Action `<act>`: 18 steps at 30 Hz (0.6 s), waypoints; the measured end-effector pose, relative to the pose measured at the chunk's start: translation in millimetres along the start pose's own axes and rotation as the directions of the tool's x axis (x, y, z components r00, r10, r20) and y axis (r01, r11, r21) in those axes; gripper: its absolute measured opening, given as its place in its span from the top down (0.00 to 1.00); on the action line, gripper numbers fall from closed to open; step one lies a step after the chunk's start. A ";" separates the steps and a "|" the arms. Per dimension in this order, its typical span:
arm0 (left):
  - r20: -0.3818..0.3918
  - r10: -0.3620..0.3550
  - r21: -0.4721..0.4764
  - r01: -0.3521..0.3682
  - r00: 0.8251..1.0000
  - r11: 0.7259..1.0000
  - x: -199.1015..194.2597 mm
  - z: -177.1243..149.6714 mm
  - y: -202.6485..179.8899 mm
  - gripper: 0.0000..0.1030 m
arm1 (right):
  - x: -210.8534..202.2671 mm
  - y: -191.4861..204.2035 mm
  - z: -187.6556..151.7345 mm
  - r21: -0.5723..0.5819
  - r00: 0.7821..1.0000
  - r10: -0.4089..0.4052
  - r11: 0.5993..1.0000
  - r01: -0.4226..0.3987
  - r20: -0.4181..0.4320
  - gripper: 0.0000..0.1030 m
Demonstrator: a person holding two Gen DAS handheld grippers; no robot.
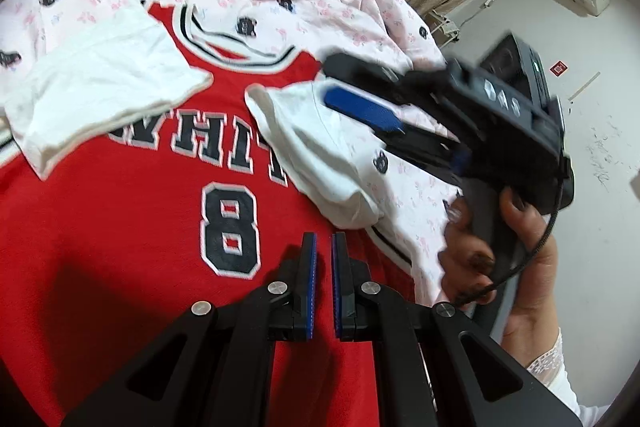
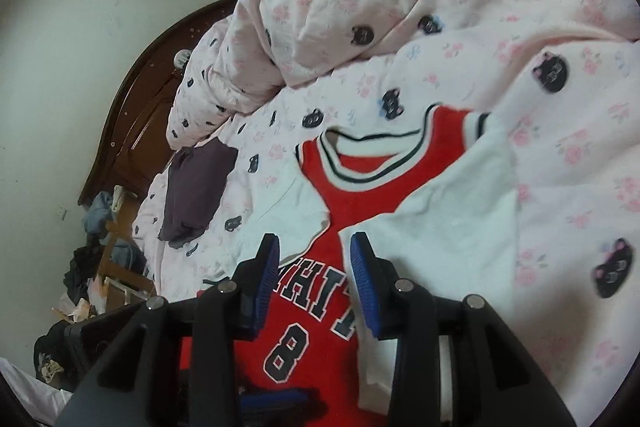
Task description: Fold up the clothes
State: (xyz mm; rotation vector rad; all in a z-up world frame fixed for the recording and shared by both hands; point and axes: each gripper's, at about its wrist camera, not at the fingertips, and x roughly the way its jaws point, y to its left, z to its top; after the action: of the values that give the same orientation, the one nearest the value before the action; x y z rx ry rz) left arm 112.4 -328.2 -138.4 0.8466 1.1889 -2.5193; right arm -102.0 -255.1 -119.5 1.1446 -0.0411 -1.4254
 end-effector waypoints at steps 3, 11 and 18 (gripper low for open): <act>0.023 0.030 0.009 -0.030 0.999 1.000 -4.0 15.0 -0.6 0.96 | -16.4 -10.6 -3.1 0.003 0.998 0.013 1.000 -0.013 -0.055 0.62; 0.029 0.100 0.063 -0.102 0.995 0.993 17.8 68.6 -2.0 0.95 | -27.5 -12.7 -27.4 -0.126 0.970 0.031 0.990 -0.063 -0.240 0.62; -0.017 0.153 0.083 -0.151 0.988 0.985 49.2 78.0 -4.1 0.95 | -16.9 -8.4 -34.7 -0.149 0.955 0.031 0.986 -0.078 -0.295 0.62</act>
State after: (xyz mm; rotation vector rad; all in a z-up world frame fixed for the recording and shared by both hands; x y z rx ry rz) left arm 39.5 -383.3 -125.5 0.9508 0.9929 -2.4548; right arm -90.1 -219.6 -132.4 1.2003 0.2444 -1.1756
